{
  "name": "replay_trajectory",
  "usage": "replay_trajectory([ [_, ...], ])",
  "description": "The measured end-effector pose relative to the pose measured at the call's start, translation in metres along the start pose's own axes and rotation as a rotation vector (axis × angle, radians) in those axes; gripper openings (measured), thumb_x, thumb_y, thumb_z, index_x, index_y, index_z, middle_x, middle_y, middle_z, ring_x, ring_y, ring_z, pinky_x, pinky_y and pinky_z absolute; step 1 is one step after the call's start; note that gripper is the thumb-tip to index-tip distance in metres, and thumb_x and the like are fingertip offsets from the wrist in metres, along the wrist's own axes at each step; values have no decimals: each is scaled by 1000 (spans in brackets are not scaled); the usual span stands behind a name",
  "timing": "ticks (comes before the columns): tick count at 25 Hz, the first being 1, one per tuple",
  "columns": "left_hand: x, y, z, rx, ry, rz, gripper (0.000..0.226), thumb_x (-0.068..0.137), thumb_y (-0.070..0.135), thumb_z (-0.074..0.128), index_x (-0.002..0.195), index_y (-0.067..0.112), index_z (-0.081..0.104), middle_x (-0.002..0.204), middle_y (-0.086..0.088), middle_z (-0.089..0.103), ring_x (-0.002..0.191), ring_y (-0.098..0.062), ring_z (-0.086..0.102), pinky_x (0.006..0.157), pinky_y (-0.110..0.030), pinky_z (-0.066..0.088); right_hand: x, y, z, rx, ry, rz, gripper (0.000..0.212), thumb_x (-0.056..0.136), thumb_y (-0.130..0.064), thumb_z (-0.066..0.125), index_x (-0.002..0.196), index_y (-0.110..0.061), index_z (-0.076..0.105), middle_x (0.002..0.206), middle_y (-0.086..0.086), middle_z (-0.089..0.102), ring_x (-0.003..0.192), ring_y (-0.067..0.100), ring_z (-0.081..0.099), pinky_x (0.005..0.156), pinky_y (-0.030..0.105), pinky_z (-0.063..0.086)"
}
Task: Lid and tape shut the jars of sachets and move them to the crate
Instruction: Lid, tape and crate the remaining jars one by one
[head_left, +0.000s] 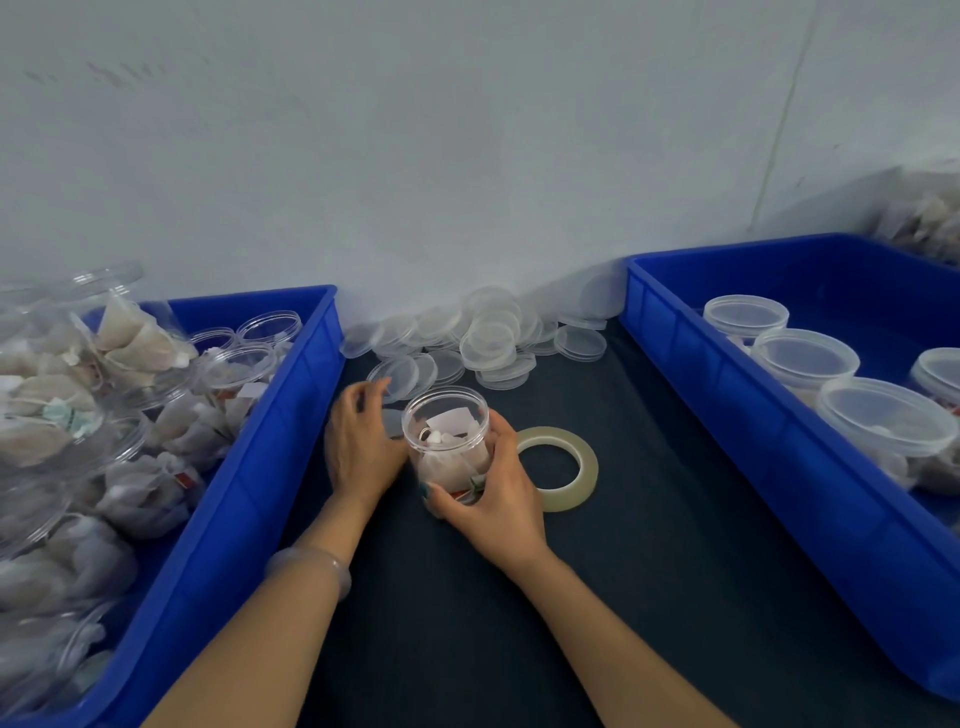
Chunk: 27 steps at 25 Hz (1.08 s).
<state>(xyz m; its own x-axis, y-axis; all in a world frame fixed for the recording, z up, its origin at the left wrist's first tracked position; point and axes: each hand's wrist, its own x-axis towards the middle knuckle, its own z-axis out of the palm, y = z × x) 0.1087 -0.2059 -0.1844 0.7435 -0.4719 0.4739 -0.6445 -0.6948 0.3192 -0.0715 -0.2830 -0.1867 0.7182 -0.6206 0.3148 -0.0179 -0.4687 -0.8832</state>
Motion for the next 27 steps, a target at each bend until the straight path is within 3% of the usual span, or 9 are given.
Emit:
replay_trajectory([
  [3,3,-4,7,-134,-391,-33,49,96,37,56,143,26,47,155,-10,35,141,-30,32,111,-49,37,-1,-1,0,-32,-11,-30,111,60,-59,78,149,-34,16,142,-18,48,128,-1,47,99,19,45],
  [7,-17,11,-2,-415,-107,-164,38,95,35,61,132,27,55,148,-10,41,131,-25,44,101,-40,44,0,0,-1,-44,-9,-51,111,65,-49,83,151,-26,17,144,-13,47,131,4,46,102,24,45],
  [9,-24,27,-28,-736,116,-224,42,96,45,58,136,31,53,141,8,51,127,-10,50,100,-28,45,0,1,-1,-52,-11,-53,110,66,-48,83,152,-26,17,145,-12,46,131,5,46,102,27,46],
  [11,-26,46,-63,-955,189,-87,42,93,58,54,132,43,52,132,32,53,124,7,49,99,-12,42,-1,1,-1,-53,-11,-58,109,67,-49,82,152,-28,16,145,-14,46,130,5,47,100,28,47],
  [14,-32,68,-93,-716,-112,312,47,84,61,61,128,44,60,132,24,53,125,8,46,97,-9,40,-1,0,-1,-37,-3,-94,106,69,-48,82,152,-29,17,144,-16,44,127,3,49,93,23,49],
  [16,-36,76,-94,-426,-198,425,54,78,59,64,129,43,60,134,18,46,119,12,40,90,-4,36,0,2,-1,-32,6,-129,104,72,-46,82,153,-22,21,145,-19,39,127,2,49,92,21,50],
  [19,-38,81,-90,-322,-148,347,60,76,54,62,135,40,56,138,10,41,122,1,40,85,-5,32,0,3,0,7,2,-148,102,74,-45,82,153,-20,22,146,-14,43,127,3,50,93,22,50],
  [23,-37,88,-88,-257,-169,198,59,78,60,58,135,45,53,137,6,42,122,-12,49,81,-21,40,-2,1,0,44,5,-162,96,73,-47,79,148,-22,25,140,-16,46,121,-4,49,88,2,38],
  [27,-36,101,-88,-4,-131,63,60,79,72,52,130,40,50,126,-2,45,104,-18,56,68,-27,41,-3,1,-2,87,-17,-148,84,69,-48,77,140,-30,35,127,-15,58,112,-1,57,87,14,47],
])
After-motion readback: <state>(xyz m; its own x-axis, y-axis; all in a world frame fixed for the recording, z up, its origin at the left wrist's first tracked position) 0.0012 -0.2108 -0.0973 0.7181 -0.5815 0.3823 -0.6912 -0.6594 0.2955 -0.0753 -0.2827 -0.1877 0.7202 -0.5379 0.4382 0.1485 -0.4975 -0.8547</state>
